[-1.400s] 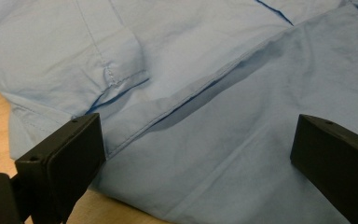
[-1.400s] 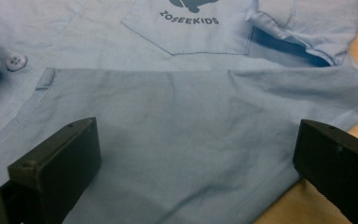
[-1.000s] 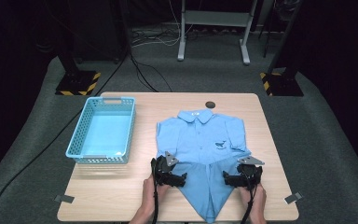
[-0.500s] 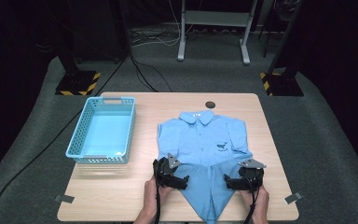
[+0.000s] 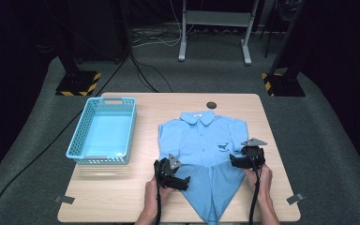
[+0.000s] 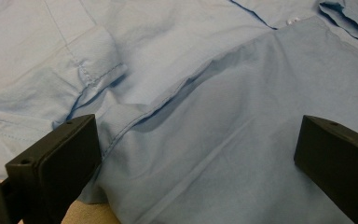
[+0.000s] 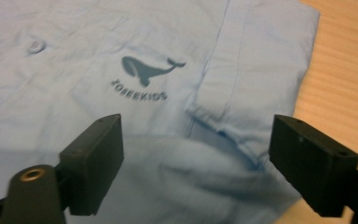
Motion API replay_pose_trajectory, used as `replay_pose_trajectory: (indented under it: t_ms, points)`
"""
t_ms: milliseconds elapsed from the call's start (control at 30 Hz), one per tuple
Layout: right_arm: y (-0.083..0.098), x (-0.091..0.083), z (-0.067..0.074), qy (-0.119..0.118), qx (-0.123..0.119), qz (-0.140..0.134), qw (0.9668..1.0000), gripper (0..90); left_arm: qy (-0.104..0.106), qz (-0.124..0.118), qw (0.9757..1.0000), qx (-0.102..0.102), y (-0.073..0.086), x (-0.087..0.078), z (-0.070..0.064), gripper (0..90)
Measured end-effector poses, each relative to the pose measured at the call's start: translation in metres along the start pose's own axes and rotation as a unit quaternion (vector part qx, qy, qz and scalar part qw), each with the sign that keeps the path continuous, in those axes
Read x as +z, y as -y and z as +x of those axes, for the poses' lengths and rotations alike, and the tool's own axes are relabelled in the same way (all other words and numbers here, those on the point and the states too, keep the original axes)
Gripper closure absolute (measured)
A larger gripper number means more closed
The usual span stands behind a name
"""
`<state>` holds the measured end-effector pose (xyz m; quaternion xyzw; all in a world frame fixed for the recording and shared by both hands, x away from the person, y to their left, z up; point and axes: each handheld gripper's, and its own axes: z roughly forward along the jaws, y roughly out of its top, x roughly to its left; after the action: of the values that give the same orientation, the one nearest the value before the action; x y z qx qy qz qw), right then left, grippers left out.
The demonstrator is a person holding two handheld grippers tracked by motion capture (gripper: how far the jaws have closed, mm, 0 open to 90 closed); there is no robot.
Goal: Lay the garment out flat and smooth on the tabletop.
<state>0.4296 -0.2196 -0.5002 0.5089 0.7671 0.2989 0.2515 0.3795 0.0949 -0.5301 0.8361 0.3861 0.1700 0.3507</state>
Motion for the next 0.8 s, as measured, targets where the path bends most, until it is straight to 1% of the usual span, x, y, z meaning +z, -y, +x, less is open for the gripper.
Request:
replay_pose_trajectory:
  t_ms: [67,167,233,267,333,433,500,533,567,633,700,800]
  points:
    - [-0.006,0.008,-0.004,-0.001,0.003,0.009,1.0,23.9,0.0,0.0,1.0,0.0,0.0,0.0,0.0,0.3]
    - [-0.011,0.021,-0.008,-0.003,0.008,0.028,0.9996,36.1,0.0,0.0,1.0,0.0,0.0,0.0,0.0,0.3]
    - [-0.012,0.027,-0.01,-0.007,0.018,0.036,0.9992,44.3,0.0,0.0,1.0,0.0,0.0,0.0,0.0,0.3]
    - [-0.012,0.027,-0.01,-0.007,0.018,0.036,0.9992,44.3,0.0,0.0,1.0,0.0,0.0,0.0,0.0,0.3]
    - [-0.01,0.028,-0.014,-0.017,0.035,0.026,0.9989,58.4,0.001,0.0,1.0,0.0,0.0,0.0,0.0,0.3]
    - [-0.008,0.028,-0.016,-0.023,0.044,0.019,0.9986,69.7,0.0,0.0,1.0,0.0,0.0,0.0,0.0,0.3]
    - [-0.008,0.028,-0.016,-0.025,0.046,0.015,0.9985,74.5,0.0,-0.001,1.0,-0.001,0.0,0.0,0.0,0.3]
    - [-0.008,0.028,-0.015,-0.019,0.044,0.014,0.9987,79.7,0.0,-0.001,1.0,-0.001,0.0,0.0,0.0,0.3]
    - [-0.008,0.028,-0.014,-0.01,0.038,0.014,0.9991,81.4,0.0,-0.001,1.0,-0.001,0.0,0.0,0.0,0.2]
    - [-0.007,0.027,-0.014,-0.007,0.038,0.01,0.9992,84.9,0.0,-0.001,1.0,-0.001,0.0,0.0,0.0,0.3]
    - [-0.007,0.026,-0.014,-0.001,0.037,0.009,0.9993,85.9,0.0,0.0,1.0,0.0,0.0,0.0,0.0,0.3]
    - [-0.008,0.021,-0.014,0.011,0.031,-0.002,0.9994,86.3,0.001,0.0,1.0,0.0,0.0,0.0,0.0,0.3]
